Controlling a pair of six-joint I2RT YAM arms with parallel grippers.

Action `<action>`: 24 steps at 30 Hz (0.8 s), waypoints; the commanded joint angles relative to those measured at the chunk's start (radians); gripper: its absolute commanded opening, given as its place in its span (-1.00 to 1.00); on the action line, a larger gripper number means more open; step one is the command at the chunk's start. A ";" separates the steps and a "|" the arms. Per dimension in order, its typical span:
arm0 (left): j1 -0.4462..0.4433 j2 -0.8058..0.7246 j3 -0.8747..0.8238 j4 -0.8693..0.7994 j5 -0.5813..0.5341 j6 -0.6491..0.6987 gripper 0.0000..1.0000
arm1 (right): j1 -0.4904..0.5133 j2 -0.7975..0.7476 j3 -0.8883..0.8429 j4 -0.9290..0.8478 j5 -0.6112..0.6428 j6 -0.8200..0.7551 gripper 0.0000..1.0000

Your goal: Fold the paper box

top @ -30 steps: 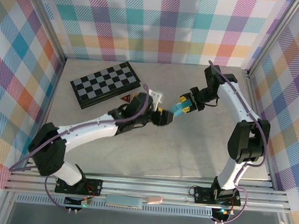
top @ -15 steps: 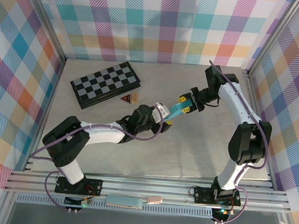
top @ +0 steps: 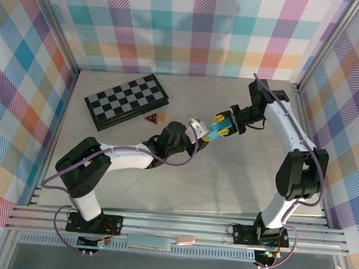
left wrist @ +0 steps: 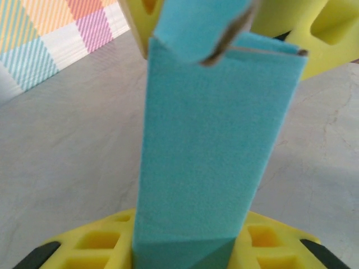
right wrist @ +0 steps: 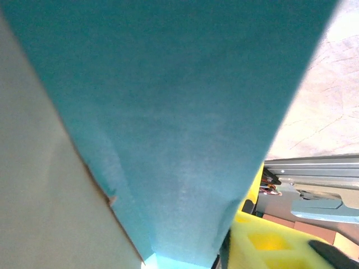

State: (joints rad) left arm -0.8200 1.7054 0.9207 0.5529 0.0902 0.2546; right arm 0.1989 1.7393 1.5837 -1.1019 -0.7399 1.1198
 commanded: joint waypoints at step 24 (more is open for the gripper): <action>0.022 -0.151 0.595 -1.604 -0.015 -0.174 -0.66 | 0.210 -0.424 -0.278 0.255 0.270 -0.296 0.14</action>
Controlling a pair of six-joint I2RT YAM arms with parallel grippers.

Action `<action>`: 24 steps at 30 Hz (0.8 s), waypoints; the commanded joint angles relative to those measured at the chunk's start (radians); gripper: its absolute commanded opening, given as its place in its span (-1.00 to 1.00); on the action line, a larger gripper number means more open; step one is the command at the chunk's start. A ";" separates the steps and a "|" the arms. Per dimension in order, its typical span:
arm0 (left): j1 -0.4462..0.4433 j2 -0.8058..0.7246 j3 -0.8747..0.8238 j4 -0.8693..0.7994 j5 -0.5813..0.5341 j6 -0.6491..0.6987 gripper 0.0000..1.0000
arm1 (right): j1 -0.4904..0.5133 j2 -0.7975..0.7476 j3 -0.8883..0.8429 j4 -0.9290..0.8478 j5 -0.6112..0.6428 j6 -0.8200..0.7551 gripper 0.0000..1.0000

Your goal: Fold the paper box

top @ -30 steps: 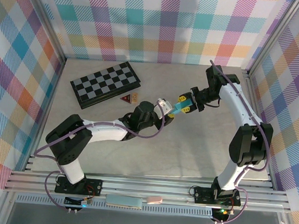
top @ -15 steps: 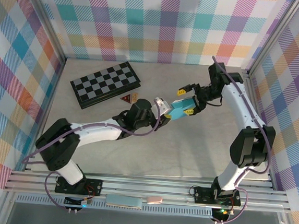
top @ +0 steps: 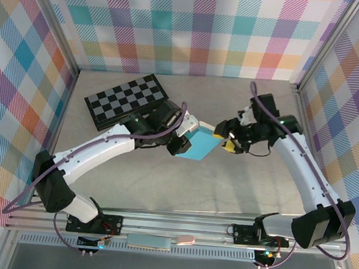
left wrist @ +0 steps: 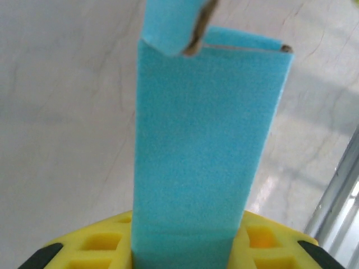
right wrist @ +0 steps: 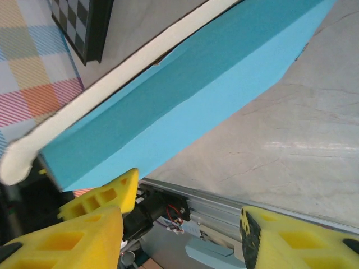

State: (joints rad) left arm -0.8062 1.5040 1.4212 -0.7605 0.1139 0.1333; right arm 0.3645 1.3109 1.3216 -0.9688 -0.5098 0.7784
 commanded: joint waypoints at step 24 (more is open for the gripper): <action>0.026 0.317 0.326 -0.525 -0.030 -0.151 -0.51 | 0.116 -0.098 -0.372 0.709 0.015 0.521 0.23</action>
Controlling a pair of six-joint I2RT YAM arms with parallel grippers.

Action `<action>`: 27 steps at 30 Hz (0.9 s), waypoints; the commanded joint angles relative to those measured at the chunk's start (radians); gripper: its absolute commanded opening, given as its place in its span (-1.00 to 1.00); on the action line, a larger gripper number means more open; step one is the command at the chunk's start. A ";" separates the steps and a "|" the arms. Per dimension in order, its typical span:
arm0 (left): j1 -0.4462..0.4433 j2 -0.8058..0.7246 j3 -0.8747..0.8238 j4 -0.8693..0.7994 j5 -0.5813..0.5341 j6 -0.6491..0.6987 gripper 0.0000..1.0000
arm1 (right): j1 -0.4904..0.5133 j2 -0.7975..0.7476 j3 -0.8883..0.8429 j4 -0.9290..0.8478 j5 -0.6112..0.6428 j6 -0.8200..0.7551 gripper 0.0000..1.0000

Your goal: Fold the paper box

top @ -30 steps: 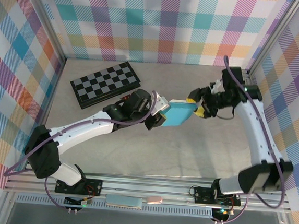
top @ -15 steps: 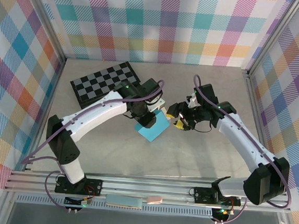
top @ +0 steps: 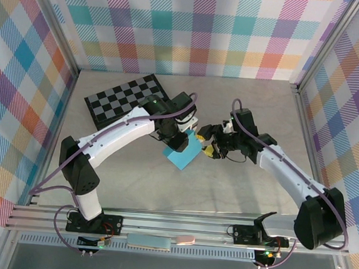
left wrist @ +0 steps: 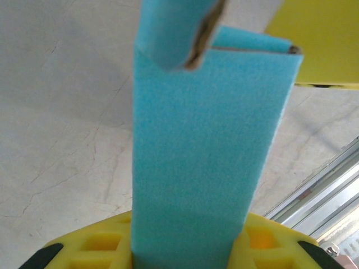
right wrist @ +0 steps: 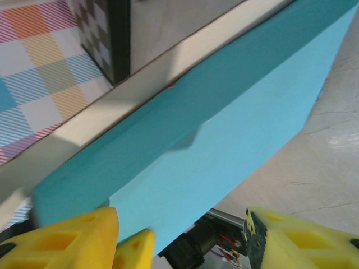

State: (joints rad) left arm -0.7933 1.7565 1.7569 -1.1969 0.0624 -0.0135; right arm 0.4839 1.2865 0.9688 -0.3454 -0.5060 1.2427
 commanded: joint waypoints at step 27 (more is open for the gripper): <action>0.027 0.114 0.072 -0.087 0.100 0.038 -0.49 | 0.011 0.089 0.044 0.213 -0.062 0.050 0.23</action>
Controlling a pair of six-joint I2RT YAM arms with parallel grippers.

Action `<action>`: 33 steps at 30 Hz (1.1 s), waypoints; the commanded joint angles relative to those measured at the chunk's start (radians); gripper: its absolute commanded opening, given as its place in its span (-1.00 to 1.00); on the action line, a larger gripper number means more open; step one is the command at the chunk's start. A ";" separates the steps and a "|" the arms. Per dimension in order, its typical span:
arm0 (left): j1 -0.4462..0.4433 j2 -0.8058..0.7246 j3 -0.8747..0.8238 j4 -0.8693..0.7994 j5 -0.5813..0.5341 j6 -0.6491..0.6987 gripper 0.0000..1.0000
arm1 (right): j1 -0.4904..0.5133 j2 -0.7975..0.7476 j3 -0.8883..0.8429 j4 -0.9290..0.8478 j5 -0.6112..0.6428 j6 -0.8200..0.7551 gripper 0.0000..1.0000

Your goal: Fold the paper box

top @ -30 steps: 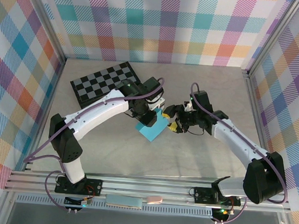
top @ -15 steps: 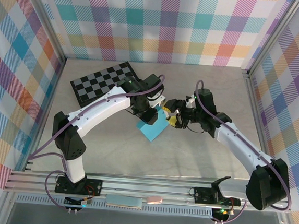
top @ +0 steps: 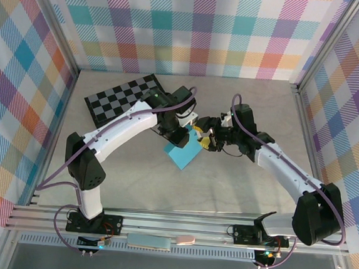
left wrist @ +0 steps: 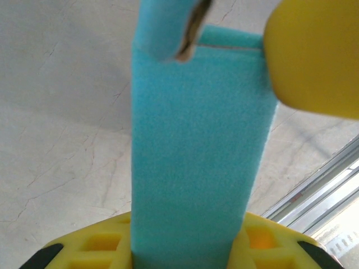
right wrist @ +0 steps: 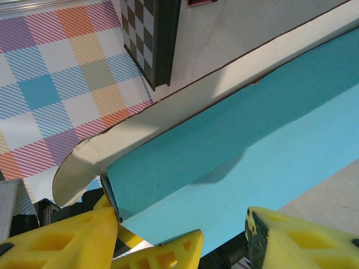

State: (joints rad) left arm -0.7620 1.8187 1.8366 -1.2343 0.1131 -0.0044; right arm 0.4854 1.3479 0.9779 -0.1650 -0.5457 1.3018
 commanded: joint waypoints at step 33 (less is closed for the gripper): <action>-0.004 -0.139 -0.174 0.082 -0.040 0.026 -0.21 | -0.017 0.137 0.050 -0.407 0.034 -0.121 0.06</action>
State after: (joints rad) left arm -0.7635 1.7473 1.6989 -1.1515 0.1066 0.0231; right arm 0.4698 1.4391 1.0622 -0.3698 -0.5732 1.1885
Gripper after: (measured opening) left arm 0.397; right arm 0.533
